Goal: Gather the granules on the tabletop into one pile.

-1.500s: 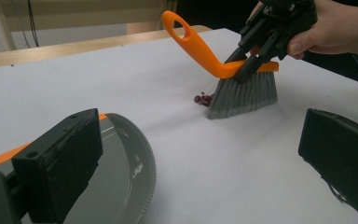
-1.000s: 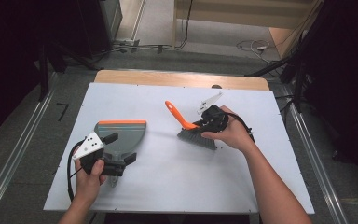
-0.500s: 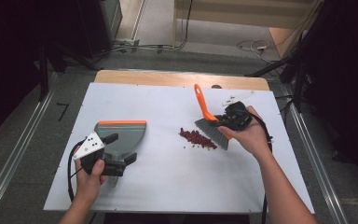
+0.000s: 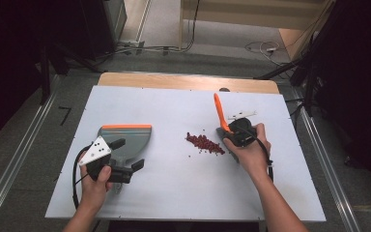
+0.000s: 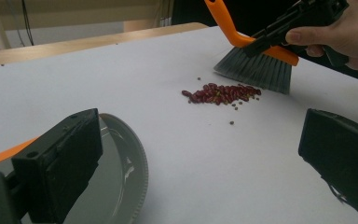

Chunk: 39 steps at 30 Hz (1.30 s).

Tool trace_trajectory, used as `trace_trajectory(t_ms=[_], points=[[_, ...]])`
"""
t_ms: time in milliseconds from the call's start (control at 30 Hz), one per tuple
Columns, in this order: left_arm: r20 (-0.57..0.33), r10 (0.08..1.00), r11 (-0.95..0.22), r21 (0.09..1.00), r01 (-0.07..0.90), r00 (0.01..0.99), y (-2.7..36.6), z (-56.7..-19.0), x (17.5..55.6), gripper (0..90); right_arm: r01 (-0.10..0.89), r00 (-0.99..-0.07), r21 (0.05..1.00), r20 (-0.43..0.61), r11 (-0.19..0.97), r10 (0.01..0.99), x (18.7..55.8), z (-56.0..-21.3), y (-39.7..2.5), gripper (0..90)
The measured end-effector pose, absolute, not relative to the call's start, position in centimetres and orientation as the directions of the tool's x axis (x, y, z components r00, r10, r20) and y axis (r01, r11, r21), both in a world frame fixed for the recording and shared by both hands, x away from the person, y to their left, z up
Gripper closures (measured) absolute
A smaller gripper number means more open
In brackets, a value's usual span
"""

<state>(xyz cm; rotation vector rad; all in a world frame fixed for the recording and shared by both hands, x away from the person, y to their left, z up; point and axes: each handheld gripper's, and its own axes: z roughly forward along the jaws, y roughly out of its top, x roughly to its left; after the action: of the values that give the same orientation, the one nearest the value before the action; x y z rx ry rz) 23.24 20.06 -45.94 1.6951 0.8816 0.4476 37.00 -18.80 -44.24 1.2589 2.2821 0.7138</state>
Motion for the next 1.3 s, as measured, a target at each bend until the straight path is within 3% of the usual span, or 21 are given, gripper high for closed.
trace_trajectory(t_ms=[600,700,933,1133,1300], points=[[-0.143,0.751,-0.097,0.942,0.322,0.644,20.5,-45.8,23.2,0.0,0.667,-0.488,0.612,-0.073,0.425,0.870,38.9,-43.2,-15.5,69.0],[-0.146,0.753,-0.093,0.941,0.324,0.642,20.5,-45.8,23.2,0.0,0.654,-0.512,0.610,-0.079,0.448,0.855,39.6,-42.8,-15.7,69.0],[-0.145,0.753,-0.094,0.942,0.323,0.642,20.5,-45.8,23.1,0.0,0.512,-0.669,0.593,-0.178,0.622,0.721,41.2,-44.1,-15.7,68.8],[-0.145,0.754,-0.095,0.941,0.325,0.641,20.5,-45.9,23.2,0.0,0.443,-0.764,0.572,-0.163,0.690,0.625,40.5,-43.9,-15.7,69.0],[-0.143,0.752,-0.096,0.942,0.322,0.644,20.4,-45.8,23.2,0.0,0.416,-0.768,0.597,-0.174,0.687,0.616,39.7,-42.9,-16.4,69.0]])
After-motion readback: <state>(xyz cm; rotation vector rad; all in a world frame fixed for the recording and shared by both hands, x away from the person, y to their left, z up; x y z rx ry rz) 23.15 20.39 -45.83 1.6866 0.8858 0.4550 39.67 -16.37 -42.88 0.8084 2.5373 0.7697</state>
